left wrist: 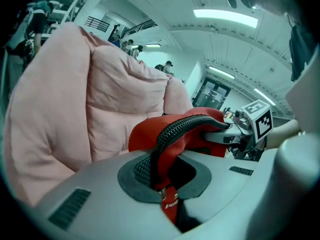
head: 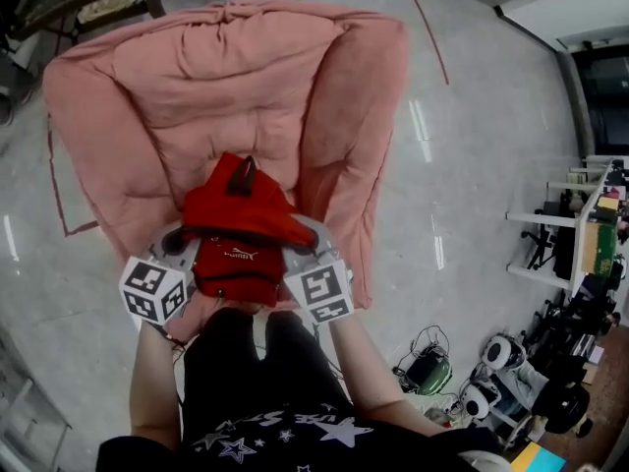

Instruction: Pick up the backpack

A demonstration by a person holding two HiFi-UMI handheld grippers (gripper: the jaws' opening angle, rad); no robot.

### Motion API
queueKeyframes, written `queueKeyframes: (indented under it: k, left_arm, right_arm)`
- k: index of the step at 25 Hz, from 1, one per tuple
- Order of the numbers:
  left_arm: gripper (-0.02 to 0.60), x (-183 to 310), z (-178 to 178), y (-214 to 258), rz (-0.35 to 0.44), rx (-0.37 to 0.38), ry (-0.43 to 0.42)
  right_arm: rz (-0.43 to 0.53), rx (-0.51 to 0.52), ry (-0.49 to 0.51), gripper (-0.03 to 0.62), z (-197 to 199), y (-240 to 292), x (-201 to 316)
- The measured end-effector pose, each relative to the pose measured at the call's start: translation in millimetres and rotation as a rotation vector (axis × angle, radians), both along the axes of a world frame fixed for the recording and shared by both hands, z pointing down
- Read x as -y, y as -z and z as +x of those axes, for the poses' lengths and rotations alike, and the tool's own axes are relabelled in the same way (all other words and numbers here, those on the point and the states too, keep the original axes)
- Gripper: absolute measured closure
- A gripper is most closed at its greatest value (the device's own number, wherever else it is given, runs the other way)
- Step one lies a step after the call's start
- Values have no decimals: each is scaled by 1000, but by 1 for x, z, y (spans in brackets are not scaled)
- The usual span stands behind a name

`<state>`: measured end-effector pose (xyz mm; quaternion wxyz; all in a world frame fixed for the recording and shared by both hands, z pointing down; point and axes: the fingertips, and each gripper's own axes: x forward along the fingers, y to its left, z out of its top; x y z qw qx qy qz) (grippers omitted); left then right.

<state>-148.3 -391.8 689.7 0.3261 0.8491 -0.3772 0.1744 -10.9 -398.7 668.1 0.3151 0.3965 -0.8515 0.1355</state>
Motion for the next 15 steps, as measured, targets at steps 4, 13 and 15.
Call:
queueKeyframes:
  k: [4, 13, 15]
  left_arm:
    - [563, -24, 2, 49, 52, -18, 32]
    - [563, -79, 24, 109, 81, -51, 127]
    - [562, -93, 25, 120, 78, -50, 149]
  right_arm:
    - [-6, 42, 13, 582, 3, 35, -21]
    - [-2, 70, 84, 585, 23, 79, -71]
    - [4, 77, 120, 585, 24, 88, -81]
